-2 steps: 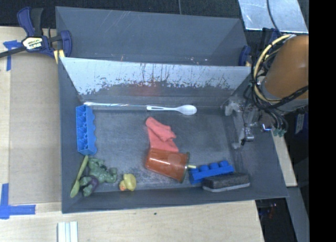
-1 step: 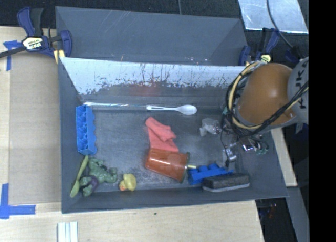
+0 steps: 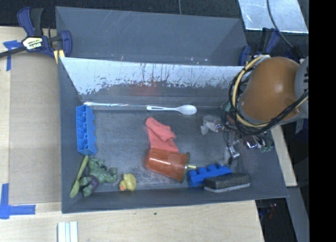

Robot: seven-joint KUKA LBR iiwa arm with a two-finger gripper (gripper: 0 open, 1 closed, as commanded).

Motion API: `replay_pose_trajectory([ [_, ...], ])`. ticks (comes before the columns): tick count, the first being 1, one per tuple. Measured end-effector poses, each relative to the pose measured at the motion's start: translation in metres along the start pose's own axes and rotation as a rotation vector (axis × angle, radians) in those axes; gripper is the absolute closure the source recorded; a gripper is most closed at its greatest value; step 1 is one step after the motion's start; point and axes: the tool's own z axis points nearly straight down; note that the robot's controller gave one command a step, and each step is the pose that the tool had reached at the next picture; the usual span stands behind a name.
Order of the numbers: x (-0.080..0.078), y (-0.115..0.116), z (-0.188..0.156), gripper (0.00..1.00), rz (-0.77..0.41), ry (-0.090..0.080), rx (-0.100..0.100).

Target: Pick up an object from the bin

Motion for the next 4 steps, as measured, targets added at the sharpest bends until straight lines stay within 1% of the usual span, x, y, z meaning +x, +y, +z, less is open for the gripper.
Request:
replay_pose_trajectory([
  [1,0.02,0.059,0.015,0.0,0.225,-0.003,-0.002],
  [2,0.019,0.053,0.035,0.0,-0.179,-0.008,0.004],
  [3,0.017,0.022,0.043,1.0,0.105,-0.016,0.0],
  [4,0.017,0.022,0.043,1.0,0.104,-0.016,0.0],
])
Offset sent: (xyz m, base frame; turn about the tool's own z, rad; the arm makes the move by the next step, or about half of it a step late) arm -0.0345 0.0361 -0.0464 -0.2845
